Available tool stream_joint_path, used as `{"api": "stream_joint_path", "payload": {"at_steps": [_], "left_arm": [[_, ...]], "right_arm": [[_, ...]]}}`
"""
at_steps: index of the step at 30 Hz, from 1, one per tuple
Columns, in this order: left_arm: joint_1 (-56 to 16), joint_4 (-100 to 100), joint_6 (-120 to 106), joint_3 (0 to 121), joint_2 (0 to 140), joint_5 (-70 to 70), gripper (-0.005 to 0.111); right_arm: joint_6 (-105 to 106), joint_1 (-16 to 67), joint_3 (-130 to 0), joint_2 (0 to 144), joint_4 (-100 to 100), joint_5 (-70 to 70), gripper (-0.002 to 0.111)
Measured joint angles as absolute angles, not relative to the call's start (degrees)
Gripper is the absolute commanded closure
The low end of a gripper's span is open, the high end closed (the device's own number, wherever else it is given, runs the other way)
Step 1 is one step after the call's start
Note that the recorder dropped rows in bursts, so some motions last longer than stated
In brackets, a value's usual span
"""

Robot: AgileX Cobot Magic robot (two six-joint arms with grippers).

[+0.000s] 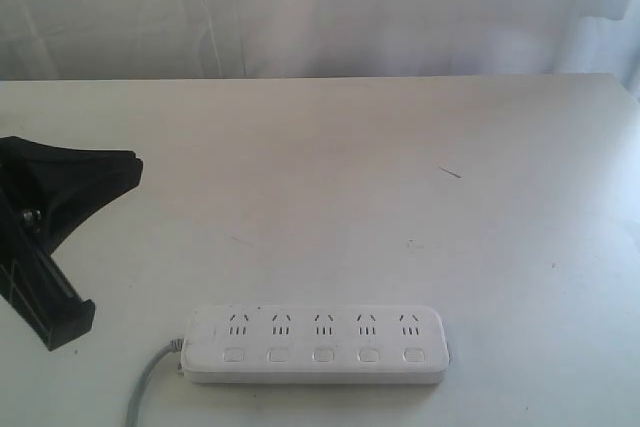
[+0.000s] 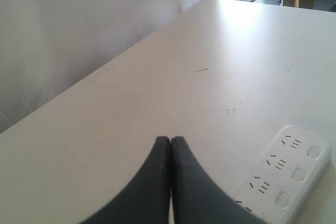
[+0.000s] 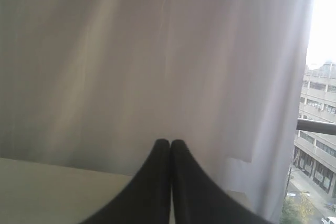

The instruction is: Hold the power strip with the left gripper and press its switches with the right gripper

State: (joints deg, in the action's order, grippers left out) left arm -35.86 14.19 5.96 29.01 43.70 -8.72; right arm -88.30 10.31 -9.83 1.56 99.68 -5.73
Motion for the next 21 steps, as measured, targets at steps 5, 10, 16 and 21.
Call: {"api": "stream_joint_path", "payload": {"at_steps": [5,10,16,21], "left_arm": [[-35.9,14.2,6.2,29.0,43.7,-8.7,0.107],[-35.9,14.2,6.4,29.0,43.7,-8.7,0.107],[-35.9,14.2,6.4,29.0,43.7,-8.7,0.107],[-35.9,14.2,6.4,29.0,43.7,-8.8,0.107]], "right_arm": [[-87.8,10.3,-9.6,1.6,99.7,-5.0,0.108],[-87.6,10.3,-9.6,1.6,88.1,-4.6,0.108],[-87.6,10.3,-9.6,1.6,50.9,-5.0,0.108],[-87.6,10.3,-8.2,1.6,34.0,-0.8,0.108]]}}
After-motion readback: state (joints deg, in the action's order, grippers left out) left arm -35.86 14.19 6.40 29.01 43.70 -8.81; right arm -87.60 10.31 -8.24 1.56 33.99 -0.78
